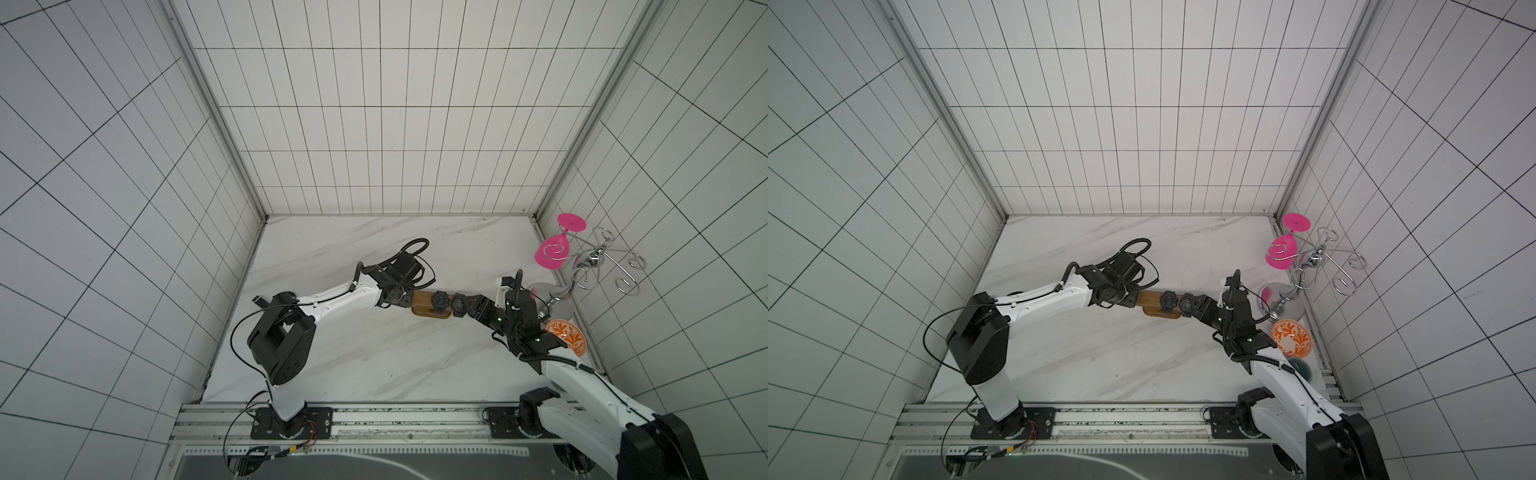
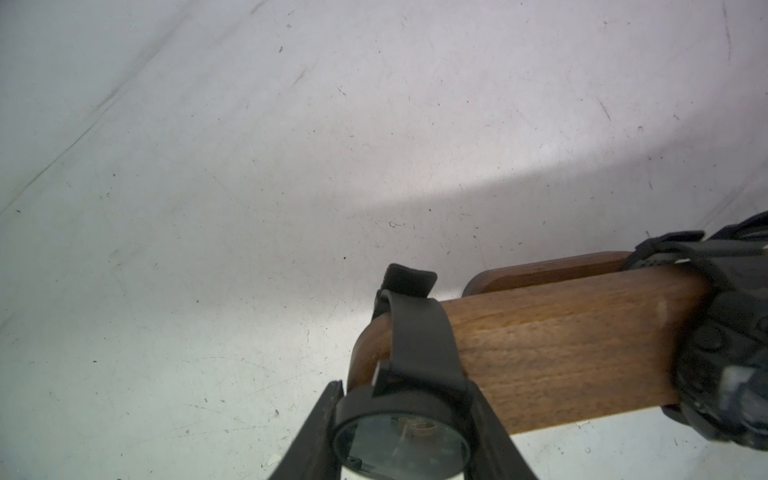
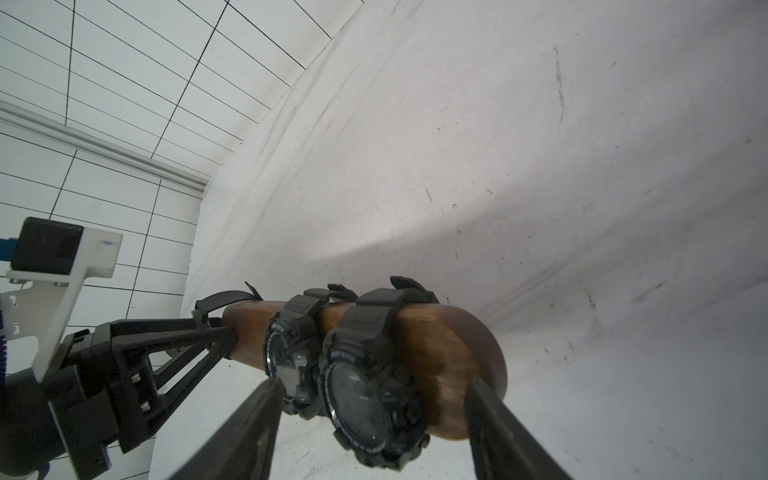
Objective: Place watch on stand
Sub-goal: Place the watch on the stand.
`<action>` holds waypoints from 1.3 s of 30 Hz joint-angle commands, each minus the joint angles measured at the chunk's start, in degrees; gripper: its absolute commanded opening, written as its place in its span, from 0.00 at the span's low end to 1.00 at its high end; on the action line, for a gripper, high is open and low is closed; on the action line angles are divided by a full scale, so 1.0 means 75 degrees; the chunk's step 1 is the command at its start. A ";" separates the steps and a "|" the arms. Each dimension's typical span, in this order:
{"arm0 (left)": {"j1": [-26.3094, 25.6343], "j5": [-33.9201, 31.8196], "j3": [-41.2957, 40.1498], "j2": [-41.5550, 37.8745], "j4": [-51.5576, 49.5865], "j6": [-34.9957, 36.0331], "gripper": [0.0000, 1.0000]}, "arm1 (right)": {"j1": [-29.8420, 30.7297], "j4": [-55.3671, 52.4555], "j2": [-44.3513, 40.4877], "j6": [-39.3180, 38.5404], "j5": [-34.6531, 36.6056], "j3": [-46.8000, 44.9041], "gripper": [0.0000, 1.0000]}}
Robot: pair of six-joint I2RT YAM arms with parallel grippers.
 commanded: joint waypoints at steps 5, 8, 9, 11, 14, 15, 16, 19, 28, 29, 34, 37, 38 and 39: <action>-0.0140 -0.0051 0.0230 0.0093 -0.0127 0.0247 0.48 | 0.0076 0.0288 0.0010 0.0005 0.0080 0.0580 0.00; -0.0135 -0.0055 0.0236 0.0093 -0.0156 0.0244 0.43 | 0.0087 0.0261 0.0005 0.0005 0.0091 0.0567 0.00; -0.0137 -0.0035 0.0246 0.0093 -0.0157 0.0254 0.42 | 0.0087 0.0253 0.0001 0.0005 0.0106 0.0569 0.00; -0.0140 -0.0065 0.0246 0.0076 -0.0166 0.0232 0.39 | 0.0087 0.0242 0.0012 0.0005 0.0124 0.0568 0.00; -0.0140 -0.0091 0.0269 0.0064 -0.0215 0.0220 0.35 | 0.0087 0.0187 0.0017 0.0005 0.0144 0.0572 0.00; -0.0140 -0.0100 0.0290 0.0048 -0.0276 0.0209 0.35 | 0.0087 0.0146 0.0016 -0.0006 0.0161 0.0580 0.00; -0.0137 -0.0113 0.0303 0.0041 -0.0318 0.0189 0.35 | 0.0087 0.0089 0.0012 -0.0040 0.0199 0.0588 0.00; -0.0140 -0.0158 0.0317 -0.0039 -0.0484 0.0121 0.35 | 0.0087 -0.0668 0.0012 -0.0402 0.0503 0.0847 0.00; -0.0057 -0.1096 0.0958 -0.0235 -0.2574 -0.0388 0.34 | 0.0065 -0.2960 -0.0117 -0.2187 0.1630 0.1738 0.43; -0.0036 -0.1136 0.1054 -0.0237 -0.2877 -0.0428 0.34 | 0.0066 -0.3167 -0.0117 -0.2339 0.1688 0.1823 0.46; 0.0313 -0.1232 0.1499 -0.0328 -0.4307 -0.0801 0.33 | -0.0140 -0.4007 -0.0206 -0.2968 0.2188 0.2036 0.58; 0.0739 -0.0775 0.1719 -0.0422 -0.5109 -0.1003 0.34 | -0.0531 -0.4375 -0.0280 -0.3206 0.2466 0.1984 0.62; 0.0881 -0.0659 0.1869 -0.0417 -0.5512 -0.1036 0.34 | -0.0711 -0.4463 -0.0281 -0.3277 0.2493 0.1943 0.65; 0.0998 -0.0702 0.2039 -0.0390 -0.5935 -0.1090 0.33 | -0.0908 -0.4566 -0.0250 -0.3341 0.2474 0.1928 0.67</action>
